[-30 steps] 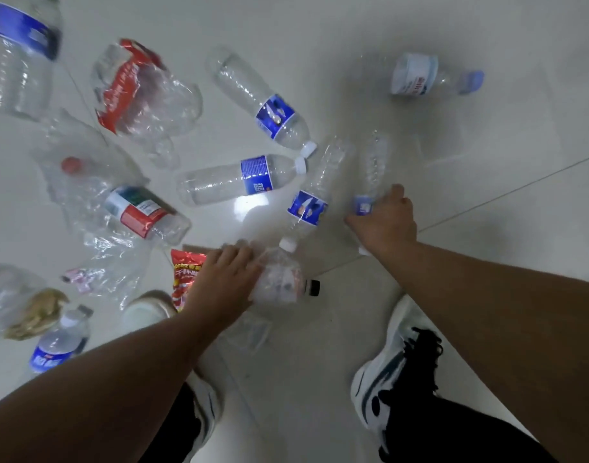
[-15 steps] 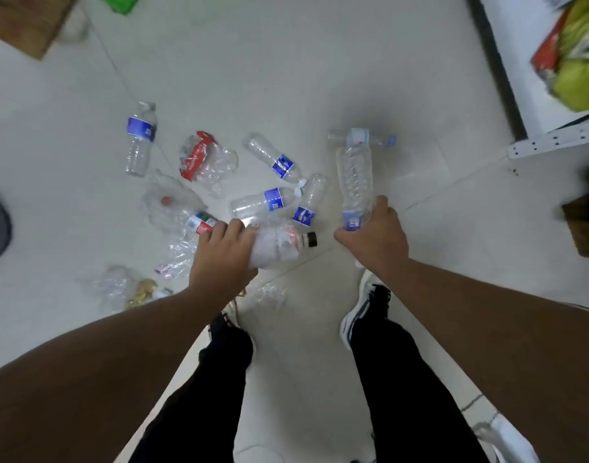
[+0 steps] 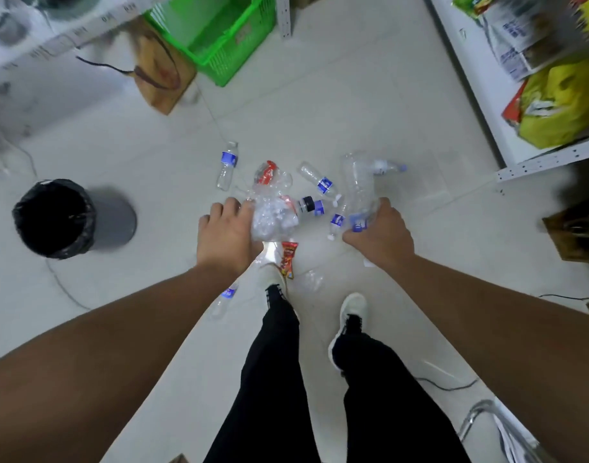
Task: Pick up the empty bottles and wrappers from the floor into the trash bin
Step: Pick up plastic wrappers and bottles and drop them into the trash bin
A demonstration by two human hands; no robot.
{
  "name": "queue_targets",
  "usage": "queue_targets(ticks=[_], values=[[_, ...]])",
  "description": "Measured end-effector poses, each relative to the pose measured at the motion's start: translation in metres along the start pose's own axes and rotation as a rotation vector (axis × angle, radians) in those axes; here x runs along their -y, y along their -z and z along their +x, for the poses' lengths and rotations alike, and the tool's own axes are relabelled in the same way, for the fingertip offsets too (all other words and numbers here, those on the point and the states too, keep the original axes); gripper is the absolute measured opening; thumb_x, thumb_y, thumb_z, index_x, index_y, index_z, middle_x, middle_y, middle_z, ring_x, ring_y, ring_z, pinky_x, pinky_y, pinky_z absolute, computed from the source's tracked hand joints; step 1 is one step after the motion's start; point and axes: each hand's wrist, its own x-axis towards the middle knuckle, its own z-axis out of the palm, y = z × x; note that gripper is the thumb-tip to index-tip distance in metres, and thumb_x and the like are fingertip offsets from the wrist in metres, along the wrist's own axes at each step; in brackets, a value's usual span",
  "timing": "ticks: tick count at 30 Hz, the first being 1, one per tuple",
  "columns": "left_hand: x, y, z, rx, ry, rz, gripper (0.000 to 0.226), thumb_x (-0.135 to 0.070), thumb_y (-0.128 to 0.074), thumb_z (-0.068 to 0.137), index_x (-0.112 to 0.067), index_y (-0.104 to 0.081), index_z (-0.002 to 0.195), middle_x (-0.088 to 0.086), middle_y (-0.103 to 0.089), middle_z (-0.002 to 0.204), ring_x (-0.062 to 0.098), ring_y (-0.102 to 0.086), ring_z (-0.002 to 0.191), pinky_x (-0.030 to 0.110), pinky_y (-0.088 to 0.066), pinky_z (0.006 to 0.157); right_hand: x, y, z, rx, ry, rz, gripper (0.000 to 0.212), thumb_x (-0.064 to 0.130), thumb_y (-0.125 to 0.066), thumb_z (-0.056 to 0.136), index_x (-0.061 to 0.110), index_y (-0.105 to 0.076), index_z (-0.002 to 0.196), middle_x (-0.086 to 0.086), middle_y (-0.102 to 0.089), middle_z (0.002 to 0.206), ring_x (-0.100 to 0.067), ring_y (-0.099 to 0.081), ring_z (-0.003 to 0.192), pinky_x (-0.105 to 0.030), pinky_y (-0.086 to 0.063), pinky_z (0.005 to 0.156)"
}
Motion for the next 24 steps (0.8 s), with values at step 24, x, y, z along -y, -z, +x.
queue_targets(ticks=[24], values=[[0.171,-0.01,-0.407,-0.017,0.915,-0.428,0.075,-0.048,-0.069,0.068,-0.024,-0.052,0.137,0.003,-0.059,0.119,0.032,-0.055,0.104,0.042,-0.047,0.076,0.145,-0.08,-0.274,0.362,0.508,-0.38,0.072,0.052,-0.08,0.061,0.026,-0.048,0.12,0.005,-0.062,0.095,-0.012,-0.064,0.08,-0.029,-0.043,0.057]])
